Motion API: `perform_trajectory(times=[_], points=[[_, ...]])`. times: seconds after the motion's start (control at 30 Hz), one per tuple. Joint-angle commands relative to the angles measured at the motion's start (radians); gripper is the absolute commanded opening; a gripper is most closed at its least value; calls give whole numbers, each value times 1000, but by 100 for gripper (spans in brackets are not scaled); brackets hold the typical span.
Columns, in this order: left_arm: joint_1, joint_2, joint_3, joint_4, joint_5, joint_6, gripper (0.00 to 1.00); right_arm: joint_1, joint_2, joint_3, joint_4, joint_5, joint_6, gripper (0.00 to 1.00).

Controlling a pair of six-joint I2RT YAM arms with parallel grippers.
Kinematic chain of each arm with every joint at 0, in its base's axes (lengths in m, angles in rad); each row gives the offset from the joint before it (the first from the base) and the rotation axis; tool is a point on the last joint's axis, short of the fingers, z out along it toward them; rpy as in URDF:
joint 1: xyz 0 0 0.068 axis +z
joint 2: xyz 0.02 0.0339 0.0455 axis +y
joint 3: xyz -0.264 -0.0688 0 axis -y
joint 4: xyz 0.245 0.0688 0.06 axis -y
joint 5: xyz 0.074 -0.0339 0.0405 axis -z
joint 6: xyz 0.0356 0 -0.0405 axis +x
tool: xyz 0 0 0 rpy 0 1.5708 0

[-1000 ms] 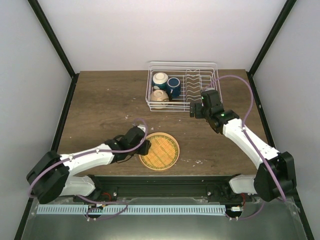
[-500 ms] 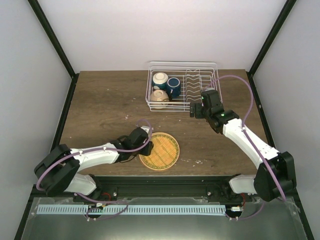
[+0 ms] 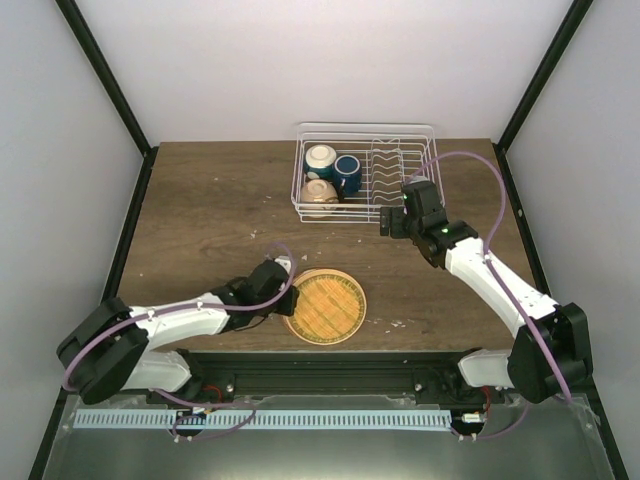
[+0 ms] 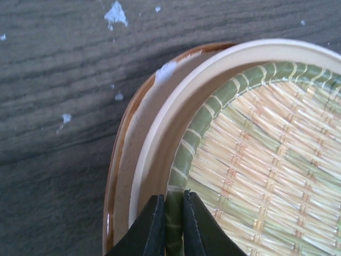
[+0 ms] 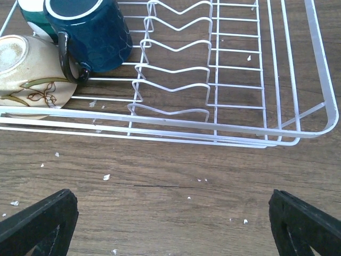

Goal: Load the mixed dishes into the dish rack

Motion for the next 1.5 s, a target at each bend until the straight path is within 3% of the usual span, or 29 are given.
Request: perform_trajectory(times=[0.0,0.33,0.87,1.2,1.47], points=[[-7,-36,-34,-54,51,0,5,-5,-8,-11,3,11,-5,99],[-5,-116,-37,-45,97,-4,0,-6,-27,-22,21,-49,-10,99],[137,-259,-90,29,269,-39,0,-32,-71,-84,102,-399,-13,100],[164,-258,-75,42,265,-32,0,-34,-66,-106,101,-414,-14,100],[217,-254,-115,149,340,-61,0,-35,-86,-184,160,-588,-24,100]])
